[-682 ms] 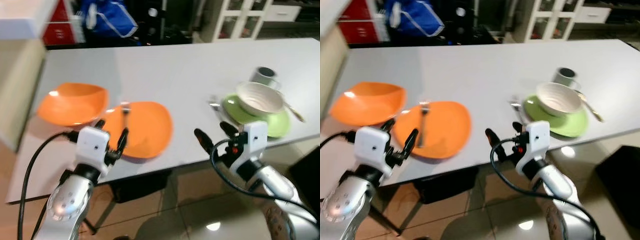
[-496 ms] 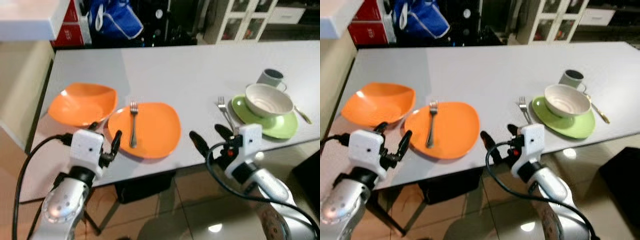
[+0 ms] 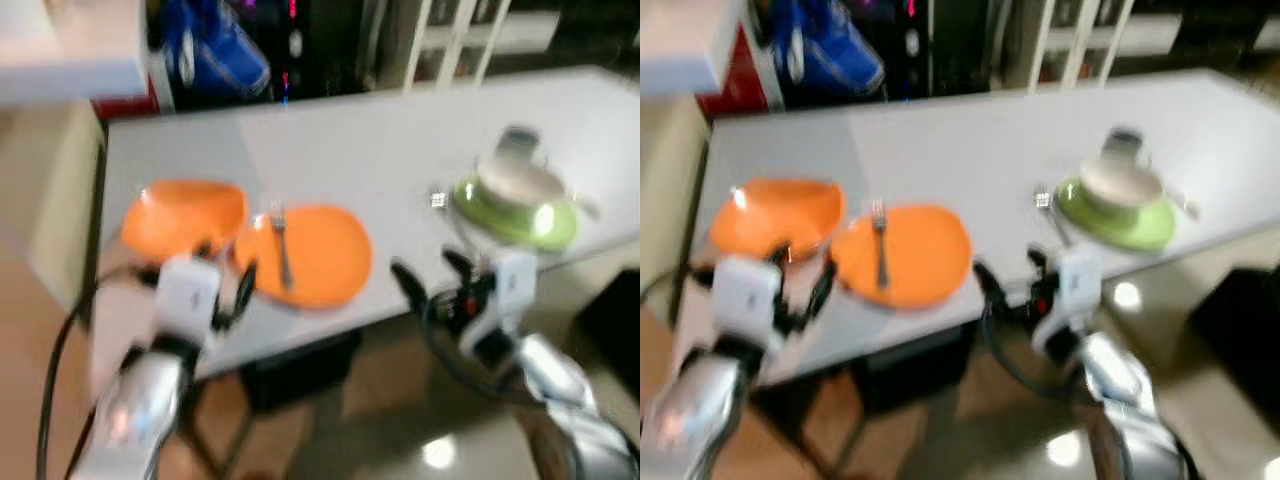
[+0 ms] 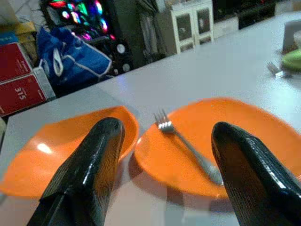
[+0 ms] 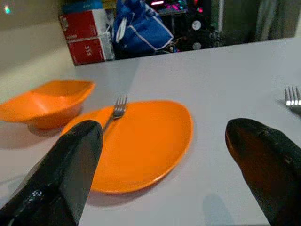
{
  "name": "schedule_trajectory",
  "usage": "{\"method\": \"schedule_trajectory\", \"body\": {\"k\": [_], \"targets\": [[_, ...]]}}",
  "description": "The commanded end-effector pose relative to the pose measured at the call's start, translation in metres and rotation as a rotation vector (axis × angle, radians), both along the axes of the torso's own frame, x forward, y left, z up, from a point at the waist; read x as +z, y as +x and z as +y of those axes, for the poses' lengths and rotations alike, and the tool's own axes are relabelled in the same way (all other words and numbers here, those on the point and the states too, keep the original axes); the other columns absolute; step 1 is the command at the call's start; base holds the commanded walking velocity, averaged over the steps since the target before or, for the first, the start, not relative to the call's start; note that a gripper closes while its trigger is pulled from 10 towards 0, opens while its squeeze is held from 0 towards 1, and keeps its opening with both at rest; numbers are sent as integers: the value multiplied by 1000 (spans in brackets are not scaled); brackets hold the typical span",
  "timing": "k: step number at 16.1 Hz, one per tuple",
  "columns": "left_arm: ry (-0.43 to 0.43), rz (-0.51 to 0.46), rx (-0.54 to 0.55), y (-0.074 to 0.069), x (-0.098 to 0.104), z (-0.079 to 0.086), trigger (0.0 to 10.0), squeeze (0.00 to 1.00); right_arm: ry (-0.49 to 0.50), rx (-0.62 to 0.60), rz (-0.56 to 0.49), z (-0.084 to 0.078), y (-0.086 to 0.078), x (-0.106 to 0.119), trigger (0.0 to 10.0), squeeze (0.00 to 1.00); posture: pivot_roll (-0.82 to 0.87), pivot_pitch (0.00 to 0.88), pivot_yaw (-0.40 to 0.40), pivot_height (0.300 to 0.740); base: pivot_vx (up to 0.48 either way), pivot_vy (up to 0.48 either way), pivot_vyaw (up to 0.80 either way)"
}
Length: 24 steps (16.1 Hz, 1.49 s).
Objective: Setting the table
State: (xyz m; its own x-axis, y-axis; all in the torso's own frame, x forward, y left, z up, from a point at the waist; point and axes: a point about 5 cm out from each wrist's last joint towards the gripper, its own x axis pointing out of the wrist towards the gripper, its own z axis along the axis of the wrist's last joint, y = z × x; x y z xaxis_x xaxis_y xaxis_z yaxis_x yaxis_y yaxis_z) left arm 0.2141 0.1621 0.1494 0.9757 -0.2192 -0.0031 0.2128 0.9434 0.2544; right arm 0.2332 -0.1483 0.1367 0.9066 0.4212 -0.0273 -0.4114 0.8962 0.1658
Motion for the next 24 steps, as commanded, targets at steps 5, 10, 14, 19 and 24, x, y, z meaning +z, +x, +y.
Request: {"method": "schedule_trajectory", "body": {"k": [5,10,14,19,24], "targets": [[12,2,-14,2,1,-1,10000,0,4,12,-27,0,2,6,10000,0,54,0,-25,740,0,350,0],[10,-6,-9,2,4,0,10000,0,5,51,-36,5,7,8,10000,0,67,0,-45,740,0,350,0],[4,-18,-14,7,9,-4,10000,0,10,58,-45,3,9,11,10000,0,82,0,-60,740,0,352,0],[14,-22,36,3,14,2,10000,0,34,93,-42,12,11,12,10000,0,139,0,-86,740,0,349,0],[0,-21,32,-3,18,5,10000,0,30,80,-30,7,-1,11,10000,0,92,0,-54,740,0,349,0]]}}
